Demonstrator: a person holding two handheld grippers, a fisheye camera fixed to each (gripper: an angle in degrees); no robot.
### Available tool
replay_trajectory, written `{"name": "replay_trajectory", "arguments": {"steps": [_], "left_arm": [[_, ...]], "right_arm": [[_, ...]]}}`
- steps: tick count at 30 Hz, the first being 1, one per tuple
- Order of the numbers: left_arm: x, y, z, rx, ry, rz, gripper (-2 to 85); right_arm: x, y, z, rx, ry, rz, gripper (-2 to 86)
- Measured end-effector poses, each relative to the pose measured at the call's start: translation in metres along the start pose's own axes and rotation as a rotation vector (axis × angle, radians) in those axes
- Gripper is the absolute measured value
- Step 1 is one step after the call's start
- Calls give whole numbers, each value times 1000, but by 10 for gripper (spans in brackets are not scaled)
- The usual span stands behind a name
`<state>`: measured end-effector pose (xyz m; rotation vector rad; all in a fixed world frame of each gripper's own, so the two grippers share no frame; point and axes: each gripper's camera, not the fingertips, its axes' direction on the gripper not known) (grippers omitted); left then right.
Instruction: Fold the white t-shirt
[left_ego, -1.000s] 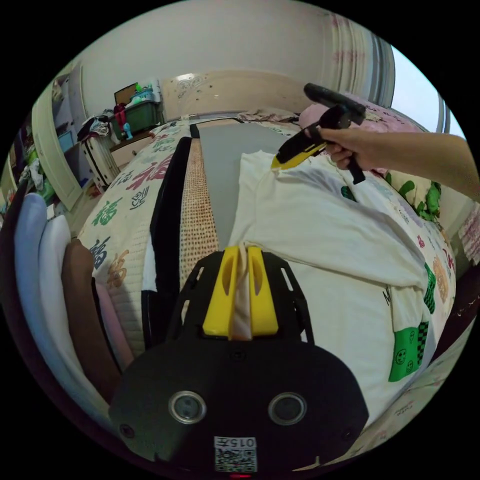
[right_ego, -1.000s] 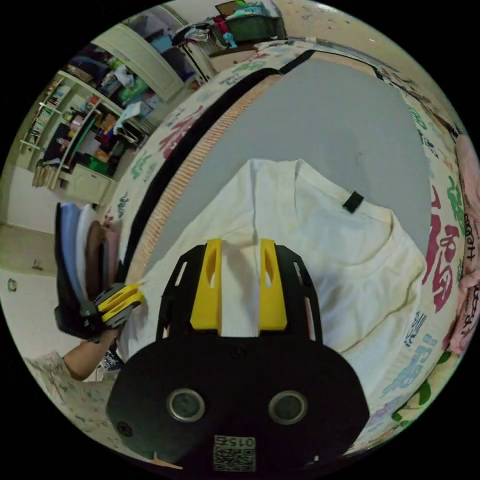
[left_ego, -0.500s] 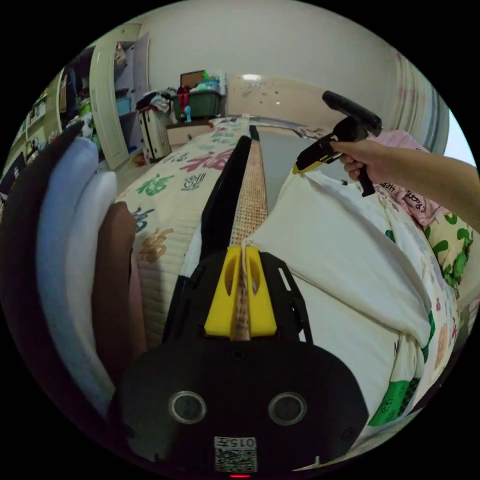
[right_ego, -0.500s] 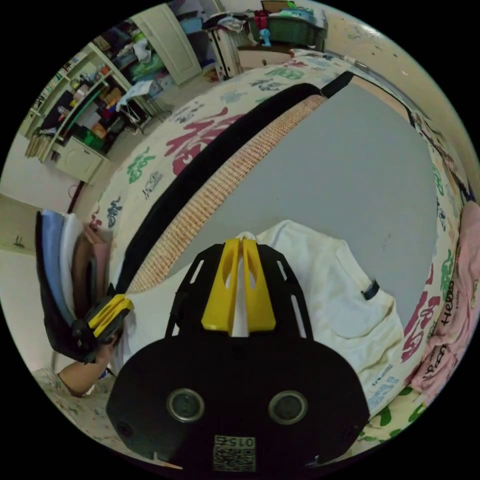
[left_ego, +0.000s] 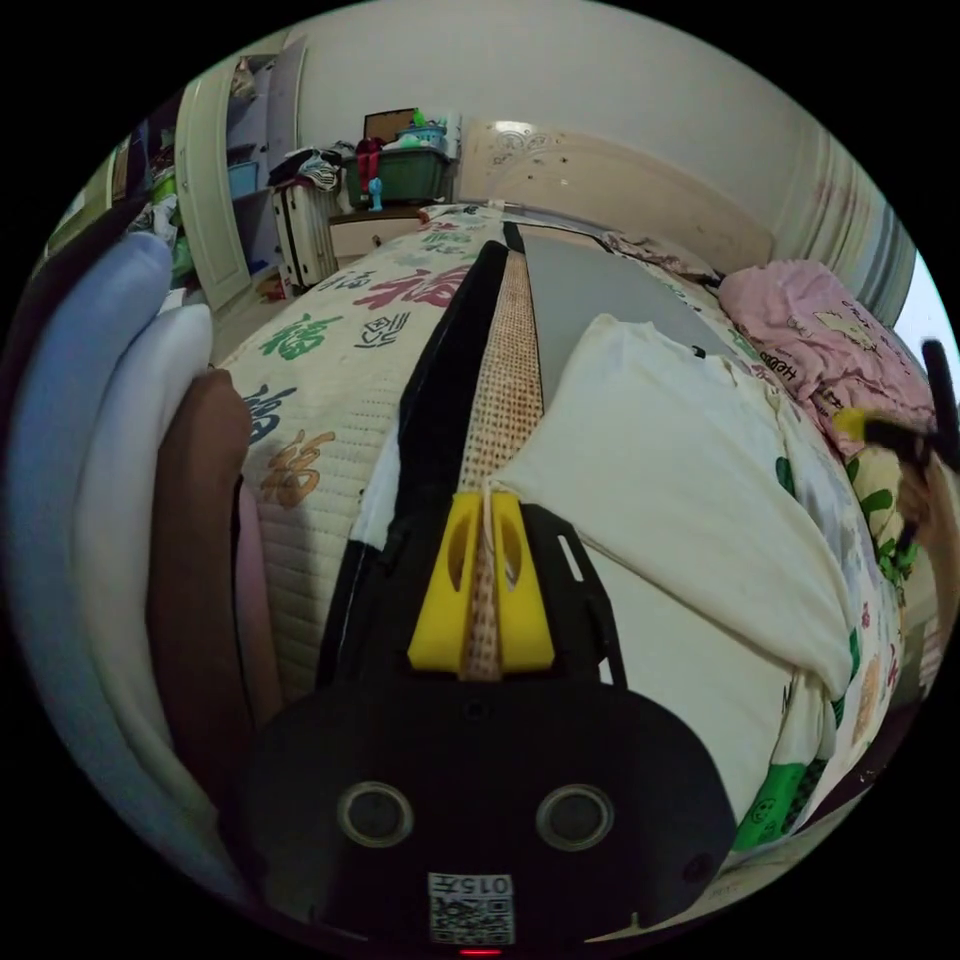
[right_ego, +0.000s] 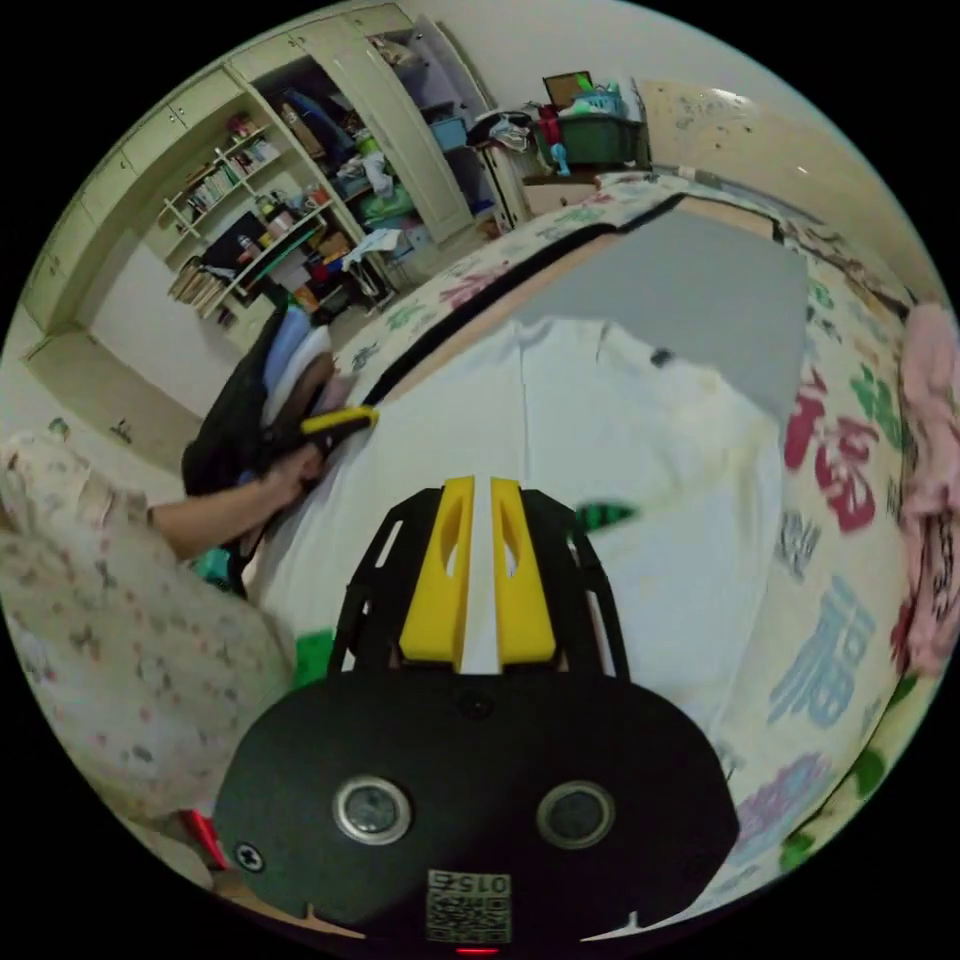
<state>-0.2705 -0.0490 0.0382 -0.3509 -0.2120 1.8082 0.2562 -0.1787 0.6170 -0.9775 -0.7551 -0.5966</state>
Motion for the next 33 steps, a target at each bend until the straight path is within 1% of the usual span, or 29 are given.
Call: {"name": "replay_trajectory", "arguments": {"steps": [3,4,5,6,7,8,10,11,12,14,15,17,19,21,22,24,26,28,30,33], "left_arm": [[2,6,-29,9,56,-72,80],[8,10,-42,17,82,-82,86],[13,11,-50,32,90,-74,85],[26,13,-67,87,105,-34,82],[41,11,-81,154,118,18,78],[48,7,-86,183,127,51,76],[67,-29,-82,243,203,174,77],[68,-42,-76,244,224,187,79],[68,-73,-60,233,248,191,94],[67,-123,-33,218,243,171,114],[67,-156,-12,210,242,169,122],[73,-203,29,155,228,205,128],[86,-255,91,1,183,258,134],[95,-280,126,-82,141,285,134],[101,-291,142,-102,120,308,133],[106,-305,163,-149,103,324,128],[108,-314,179,-187,87,317,114],[104,-319,182,-148,158,326,71],[95,-324,185,-137,209,283,45],[83,-341,188,-157,269,217,25]], "right_arm": [[-17,70,-6,-34,-23,116,38],[-21,79,-4,-37,-40,120,39],[-26,90,6,-68,-63,124,42],[-25,93,18,-136,-69,154,47],[-22,92,23,-169,-70,174,46],[-17,85,22,-183,-97,183,44],[-6,65,-7,-67,-159,162,53],[9,45,-32,34,-171,163,62],[28,22,-56,135,-147,190,71],[59,-16,-85,266,-67,218,84],[79,-44,-94,318,9,240,93],[109,-91,-97,346,94,279,108],[135,-140,-89,337,134,315,120],[157,-199,-64,296,179,355,135],[161,-212,-56,279,191,362,137],[166,-259,-22,190,244,372,141],[168,-284,3,105,296,390,141],[174,-296,27,13,360,438,131],[179,-283,24,142,271,470,91],[184,-253,27,285,179,513,77]]}}
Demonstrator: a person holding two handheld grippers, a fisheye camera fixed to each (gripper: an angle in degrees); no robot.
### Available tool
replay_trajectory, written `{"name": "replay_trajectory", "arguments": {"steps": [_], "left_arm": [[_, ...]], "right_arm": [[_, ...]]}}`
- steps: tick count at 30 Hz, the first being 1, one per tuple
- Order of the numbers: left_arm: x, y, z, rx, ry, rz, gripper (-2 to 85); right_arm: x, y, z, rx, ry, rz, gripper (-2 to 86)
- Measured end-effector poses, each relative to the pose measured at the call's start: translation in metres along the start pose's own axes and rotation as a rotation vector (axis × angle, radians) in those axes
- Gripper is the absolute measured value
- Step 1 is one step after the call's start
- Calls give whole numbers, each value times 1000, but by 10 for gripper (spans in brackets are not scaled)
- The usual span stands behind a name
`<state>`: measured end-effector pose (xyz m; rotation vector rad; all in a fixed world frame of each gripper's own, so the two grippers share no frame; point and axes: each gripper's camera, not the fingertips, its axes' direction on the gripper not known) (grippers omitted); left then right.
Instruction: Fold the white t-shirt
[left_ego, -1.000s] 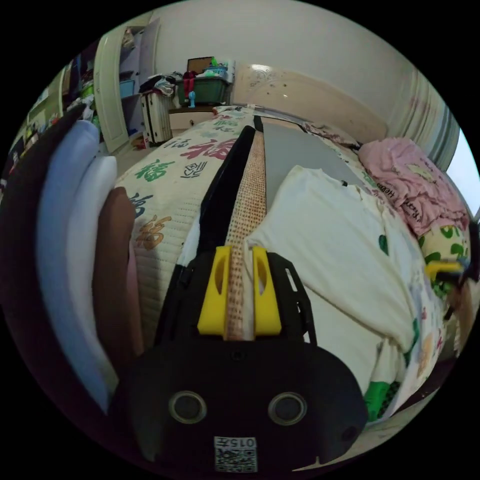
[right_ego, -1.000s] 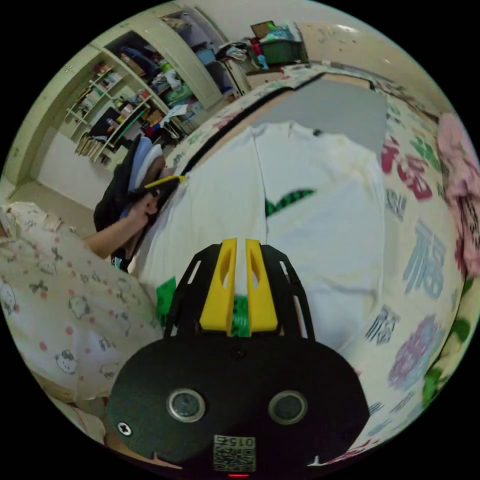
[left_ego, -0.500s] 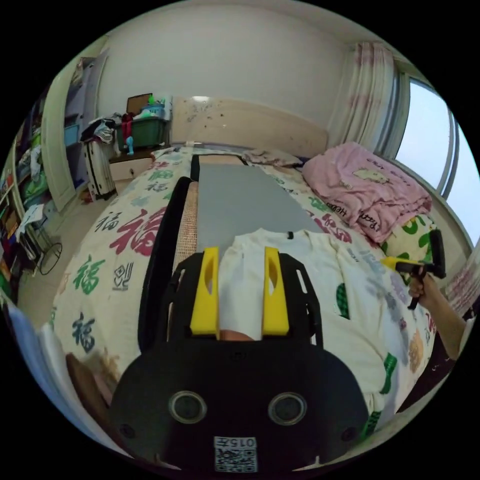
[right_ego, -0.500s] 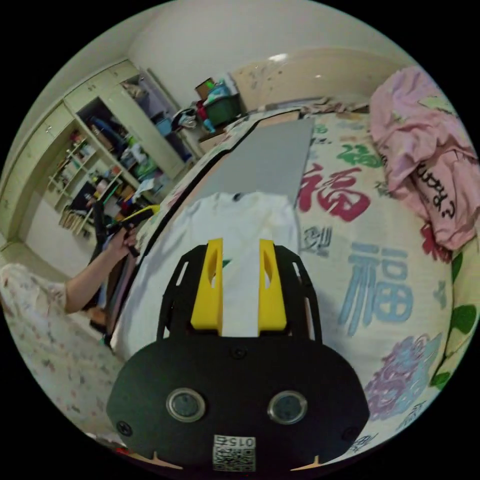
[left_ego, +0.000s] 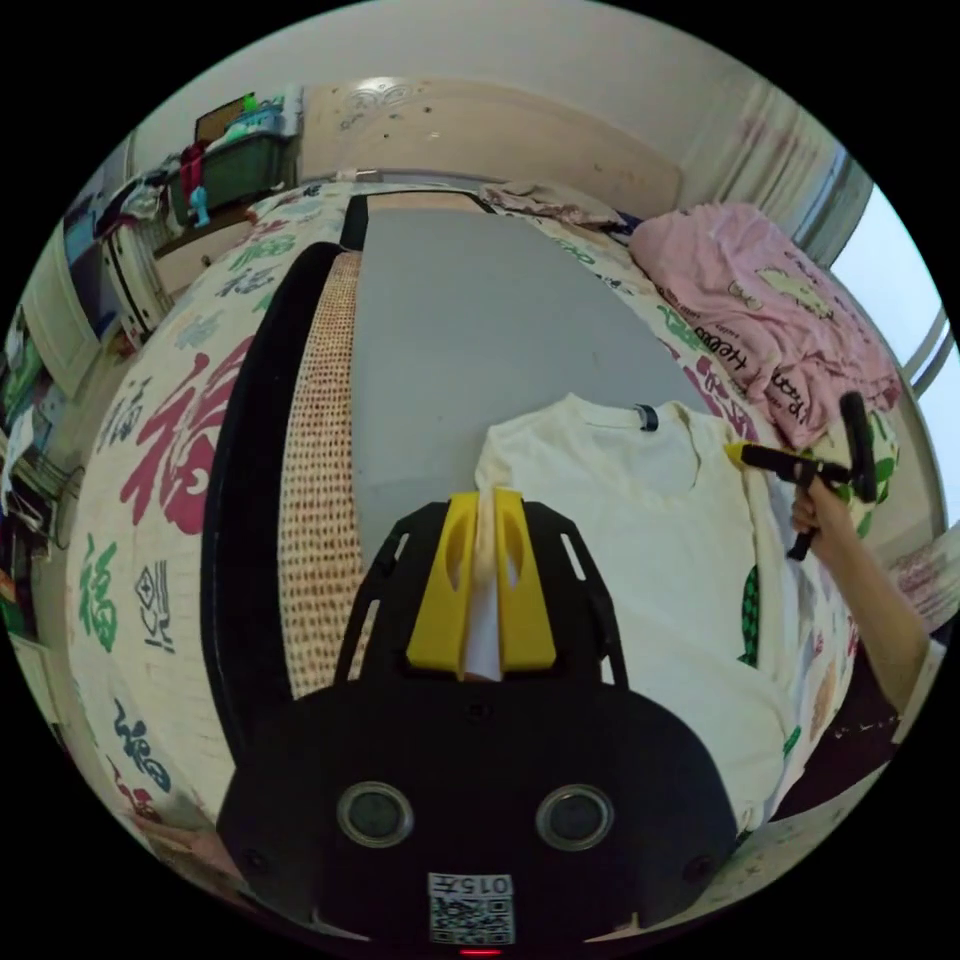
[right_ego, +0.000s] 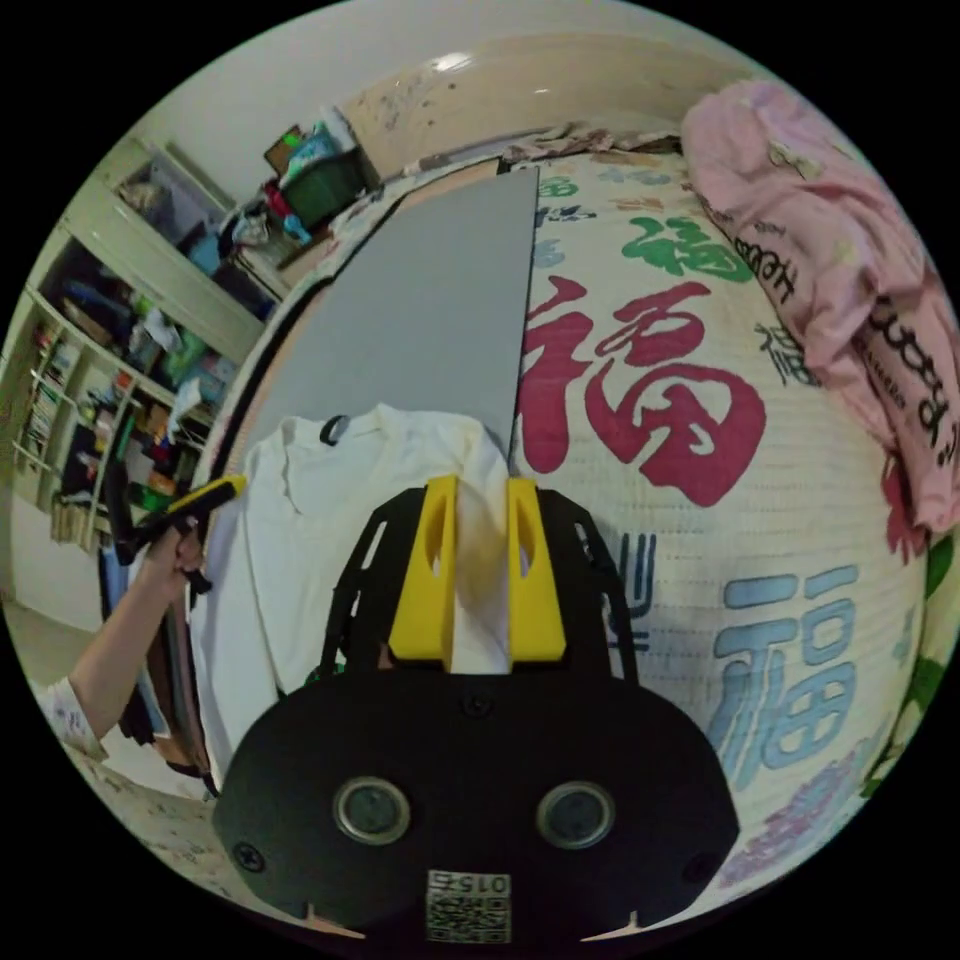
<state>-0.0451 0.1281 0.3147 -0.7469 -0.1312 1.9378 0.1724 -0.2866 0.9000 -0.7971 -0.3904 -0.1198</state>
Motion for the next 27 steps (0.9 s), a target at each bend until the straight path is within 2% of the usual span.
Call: {"name": "replay_trajectory", "arguments": {"steps": [2,7,9,13,17,21,23,25,27], "left_arm": [[7,-8,-4,0,-42,28,19],[24,-34,-25,-10,-159,59,11],[33,-37,-53,40,-205,117,10],[52,-19,-164,221,-112,204,9],[73,31,-258,314,-58,286,9],[95,126,-336,296,31,378,9],[103,173,-352,240,56,422,9],[109,224,-355,109,85,428,8],[115,255,-349,13,95,452,8]], "right_arm": [[-6,7,0,15,8,-1,70],[-52,16,-11,-29,179,-42,41],[-77,34,-50,2,130,-131,21],[-105,94,-146,109,10,-236,9],[-128,222,-269,190,-85,-339,6],[-130,390,-352,142,-177,-372,4],[-123,462,-361,68,-216,-337,4],[-112,530,-355,-18,-290,-273,4],[-100,602,-328,-153,-324,-199,4]]}}
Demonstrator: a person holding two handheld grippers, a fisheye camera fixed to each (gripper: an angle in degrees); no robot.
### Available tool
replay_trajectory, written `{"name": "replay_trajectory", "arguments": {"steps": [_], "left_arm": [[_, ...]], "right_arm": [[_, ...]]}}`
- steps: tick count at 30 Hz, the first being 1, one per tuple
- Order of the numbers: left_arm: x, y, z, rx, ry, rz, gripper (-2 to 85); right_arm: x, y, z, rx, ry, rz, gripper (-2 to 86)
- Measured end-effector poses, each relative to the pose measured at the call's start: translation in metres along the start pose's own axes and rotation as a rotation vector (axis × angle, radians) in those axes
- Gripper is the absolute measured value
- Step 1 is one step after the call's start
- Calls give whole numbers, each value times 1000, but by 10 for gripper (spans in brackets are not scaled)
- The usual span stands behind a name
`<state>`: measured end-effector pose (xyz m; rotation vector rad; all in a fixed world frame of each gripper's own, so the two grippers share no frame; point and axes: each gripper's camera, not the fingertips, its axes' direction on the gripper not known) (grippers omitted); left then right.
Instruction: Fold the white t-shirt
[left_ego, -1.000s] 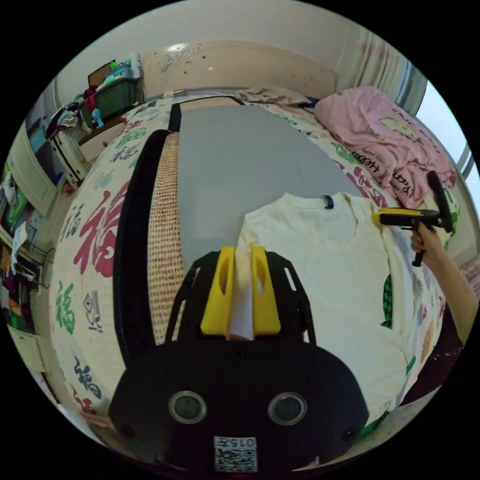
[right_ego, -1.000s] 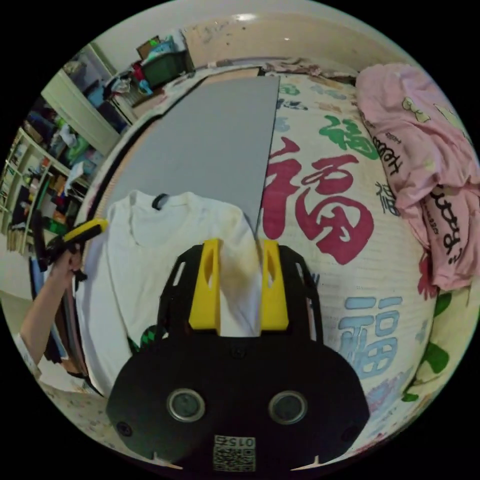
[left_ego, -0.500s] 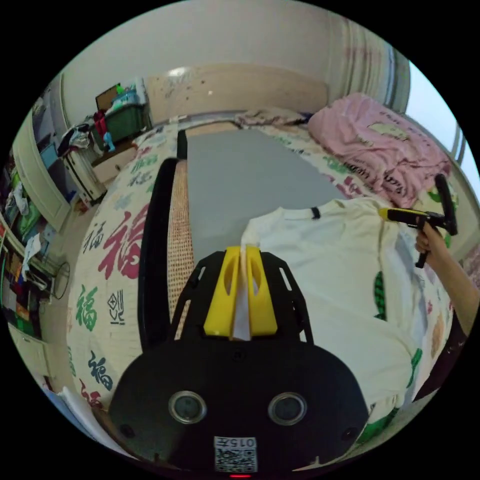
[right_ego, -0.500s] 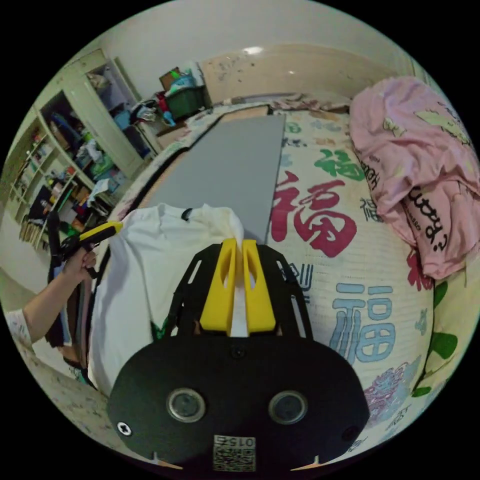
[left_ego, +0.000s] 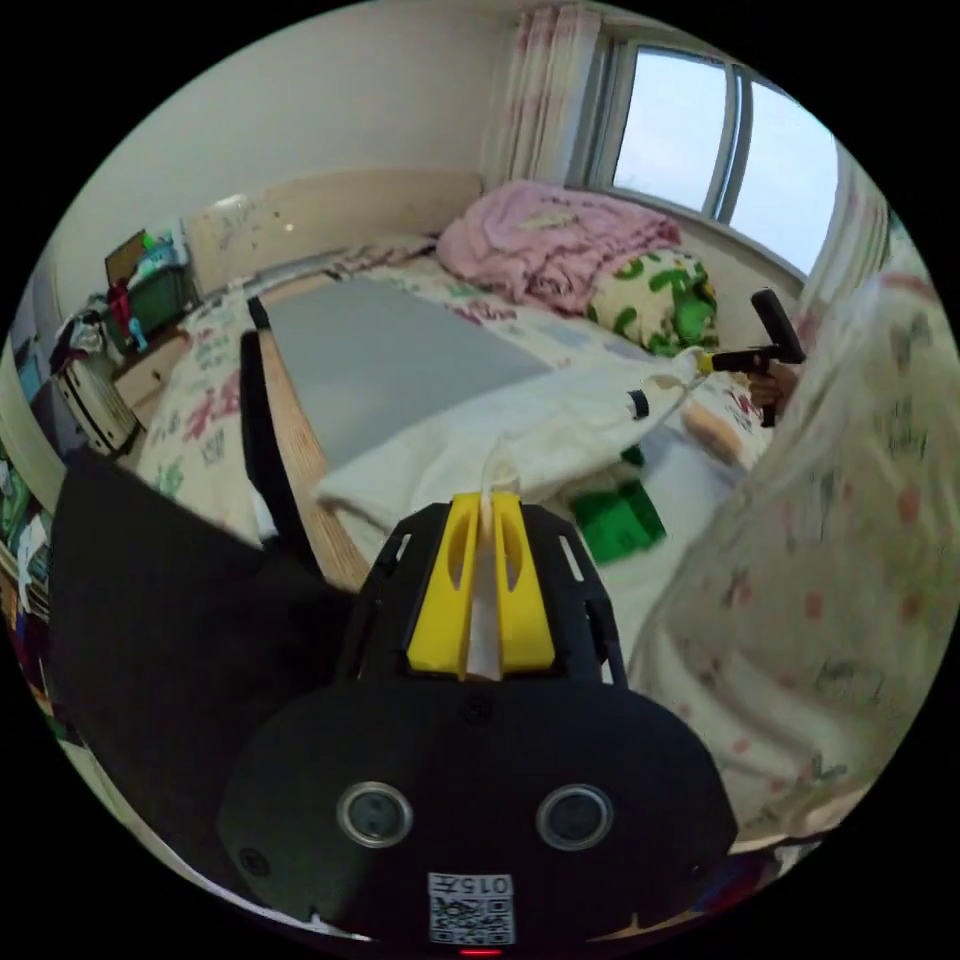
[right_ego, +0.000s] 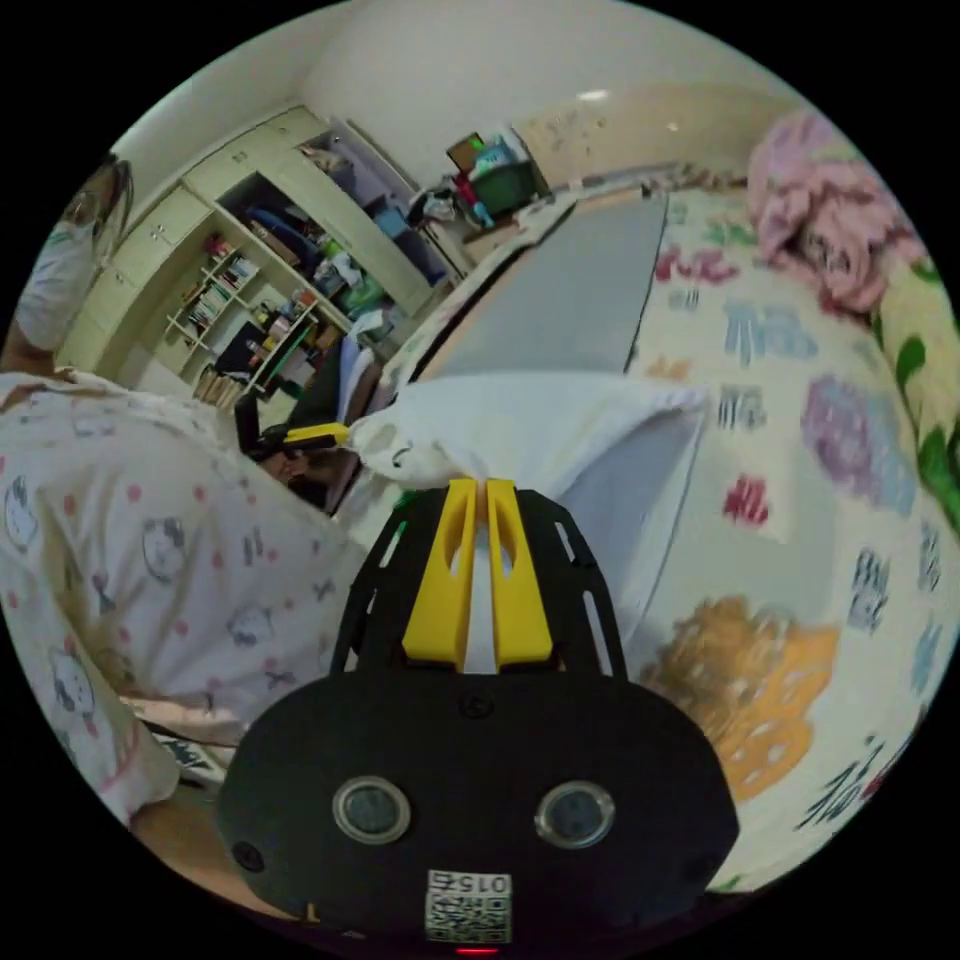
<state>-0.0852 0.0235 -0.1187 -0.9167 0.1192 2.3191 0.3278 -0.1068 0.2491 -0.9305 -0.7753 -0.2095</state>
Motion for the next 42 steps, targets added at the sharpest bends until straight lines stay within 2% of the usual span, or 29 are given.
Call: {"name": "replay_trajectory", "arguments": {"steps": [4,10,15,17,20,24,27,30,33,39,42], "left_arm": [[22,31,13,-122,-6,39,8],[13,2,-65,-8,-80,33,8],[19,12,-49,-227,-71,68,8],[17,19,-52,-273,-79,0,7],[20,17,-80,-255,-120,-74,7],[31,-29,-102,-113,-86,-107,8],[42,-57,-83,-110,3,-60,8],[49,-59,-59,-216,56,-27,6],[54,-44,-58,-339,65,-1,2],[42,-19,-93,-379,55,-32,-3],[26,-19,-128,-323,9,-75,-3]], "right_arm": [[1,59,46,-176,94,35,4],[-19,91,2,-78,49,-79,4],[9,145,80,-468,59,-104,4],[10,163,81,-491,4,-107,5],[5,177,61,-421,-45,-127,4],[-20,166,71,-293,-101,-227,0],[-37,179,132,-403,-167,-281,-3],[-55,218,190,-560,-215,-316,-4],[-78,266,227,-701,-137,-393,-5],[-96,309,254,-755,-135,-367,-6],[-100,318,243,-742,-213,-355,-6]]}}
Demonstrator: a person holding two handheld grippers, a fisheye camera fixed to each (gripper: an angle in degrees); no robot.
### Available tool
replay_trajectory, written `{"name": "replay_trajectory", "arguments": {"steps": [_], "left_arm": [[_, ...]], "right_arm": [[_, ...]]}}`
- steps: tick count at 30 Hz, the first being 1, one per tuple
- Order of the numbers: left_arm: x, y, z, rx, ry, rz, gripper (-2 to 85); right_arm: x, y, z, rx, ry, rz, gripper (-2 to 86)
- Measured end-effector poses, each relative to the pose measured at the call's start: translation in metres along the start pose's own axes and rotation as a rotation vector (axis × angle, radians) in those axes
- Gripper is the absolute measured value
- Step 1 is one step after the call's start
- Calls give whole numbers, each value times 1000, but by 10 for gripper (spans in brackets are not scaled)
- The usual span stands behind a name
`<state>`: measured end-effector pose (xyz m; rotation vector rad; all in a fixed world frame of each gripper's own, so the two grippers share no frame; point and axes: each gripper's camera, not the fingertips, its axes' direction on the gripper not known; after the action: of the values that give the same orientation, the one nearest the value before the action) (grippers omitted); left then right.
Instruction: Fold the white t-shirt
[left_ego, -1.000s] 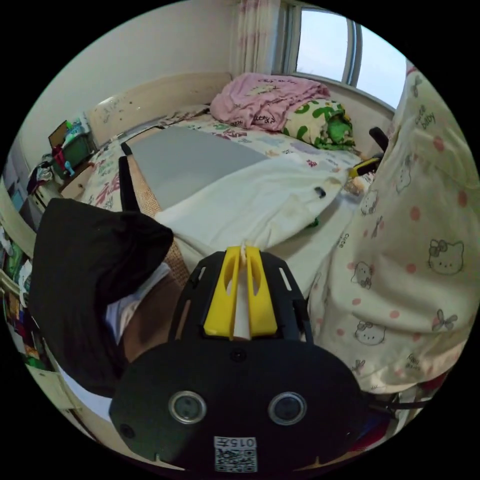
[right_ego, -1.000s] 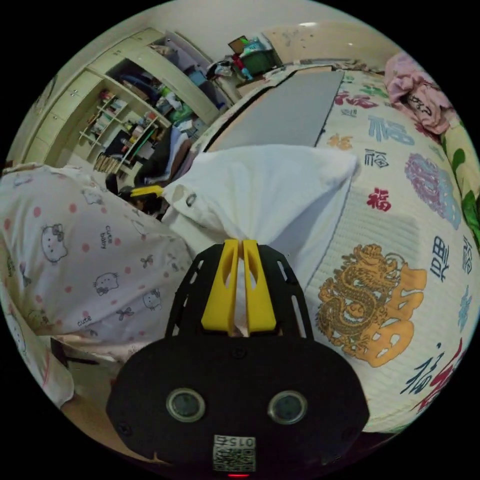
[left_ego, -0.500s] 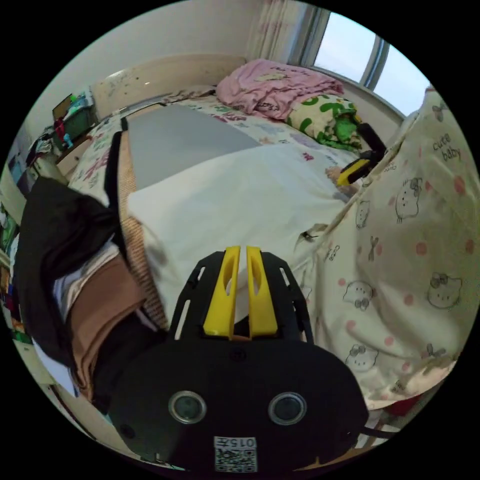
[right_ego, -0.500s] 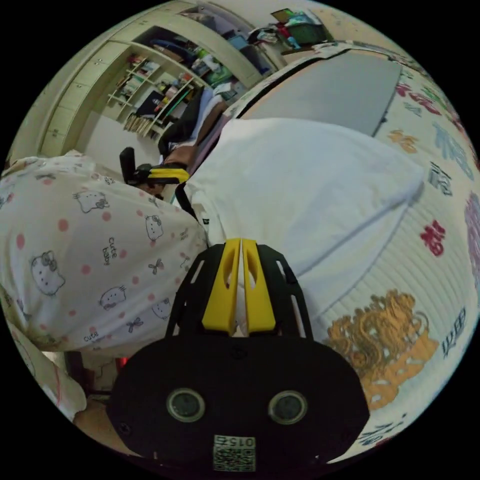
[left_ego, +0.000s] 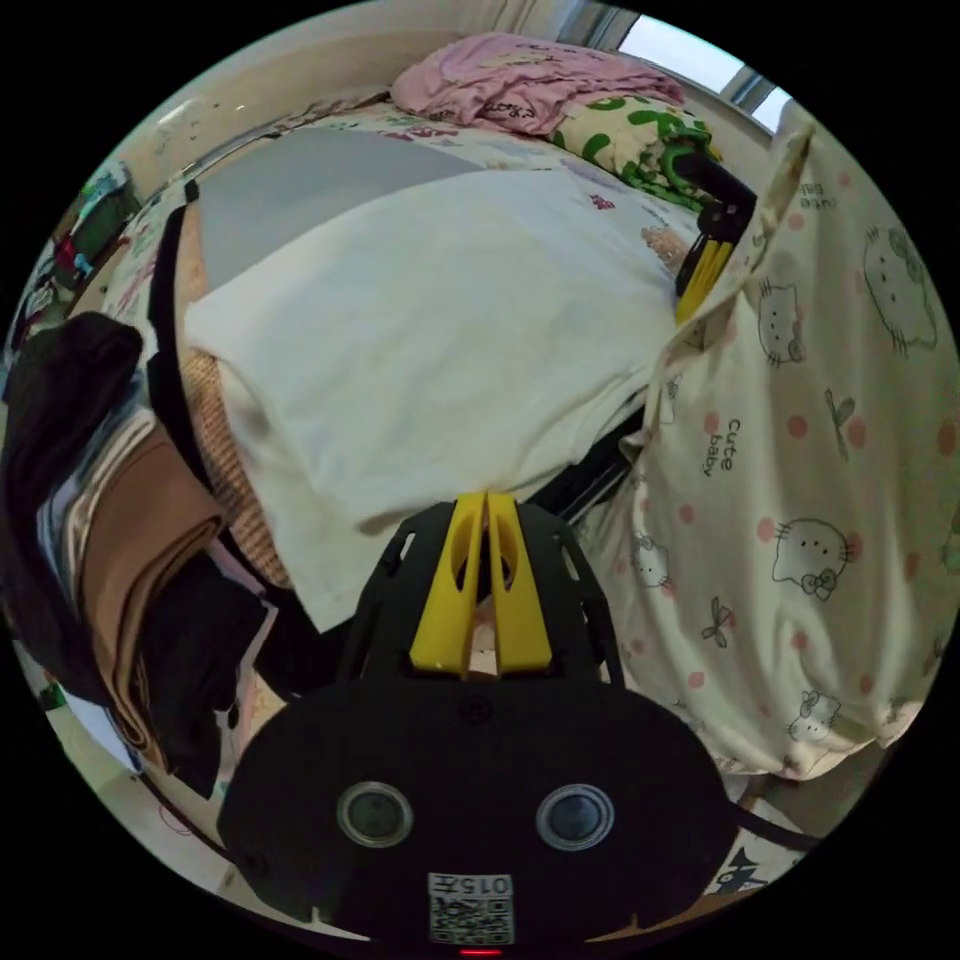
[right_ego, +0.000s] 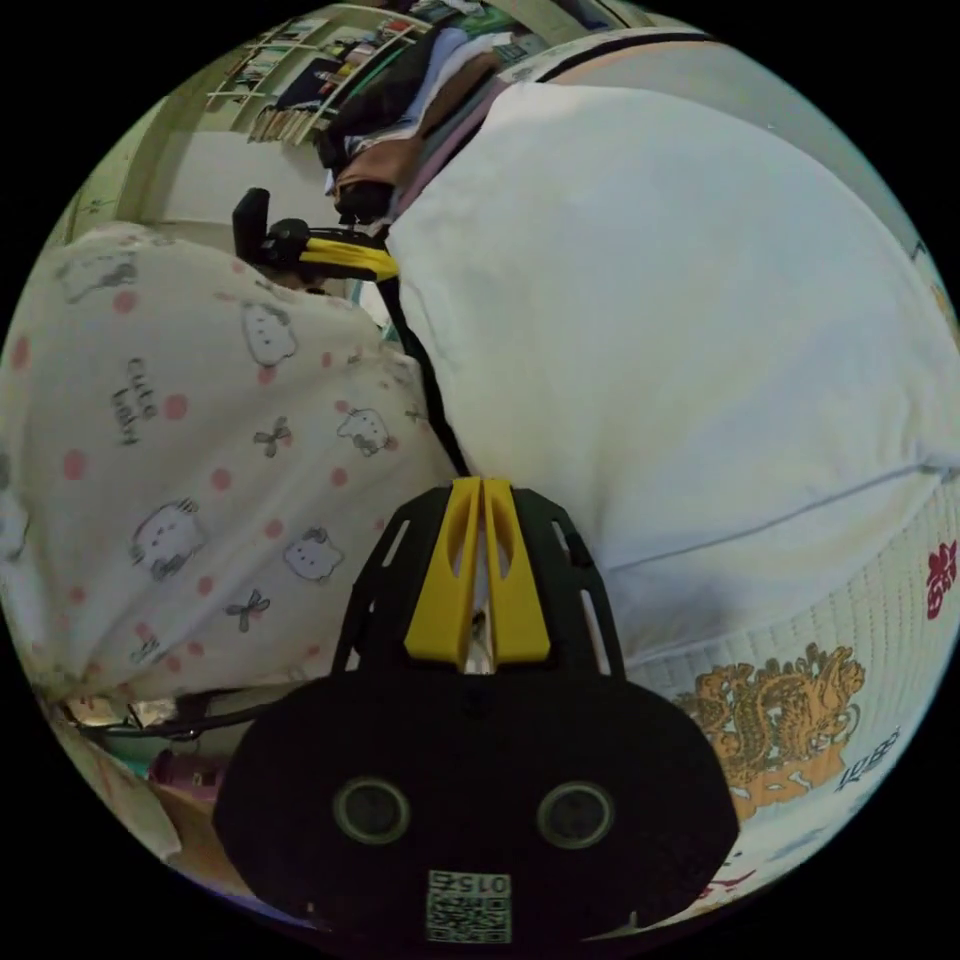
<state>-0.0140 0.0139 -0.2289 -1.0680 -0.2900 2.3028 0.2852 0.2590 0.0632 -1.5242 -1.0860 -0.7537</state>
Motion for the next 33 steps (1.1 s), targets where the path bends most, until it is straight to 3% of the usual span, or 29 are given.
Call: {"name": "replay_trajectory", "arguments": {"steps": [2,4,7,9,12,15,20,23,33], "left_arm": [[-14,8,-27,75,-2,-46,-3],[-30,14,-66,200,-34,-88,-2],[-46,7,-103,345,-97,-75,-3],[-57,-8,-111,407,-126,-55,-3],[-79,-41,-104,507,-115,-22,-4],[-102,-77,-84,533,-67,-36,-4],[-110,-99,-34,445,-110,3,-5],[-102,-114,-8,277,-153,46,-6],[-92,-115,-10,289,-155,47,-6]], "right_arm": [[-8,3,-18,51,39,27,-6],[-30,4,-56,220,113,30,-6],[-106,9,-137,695,306,-8,-5],[-196,19,-181,1126,463,-99,-5],[-300,26,-193,1565,527,-199,-6],[-381,20,-175,1838,497,-330,-6],[-465,-13,-134,1979,575,-458,-6],[-484,-32,-121,1985,573,-516,-6],[-462,-46,-128,1981,465,-567,-1]]}}
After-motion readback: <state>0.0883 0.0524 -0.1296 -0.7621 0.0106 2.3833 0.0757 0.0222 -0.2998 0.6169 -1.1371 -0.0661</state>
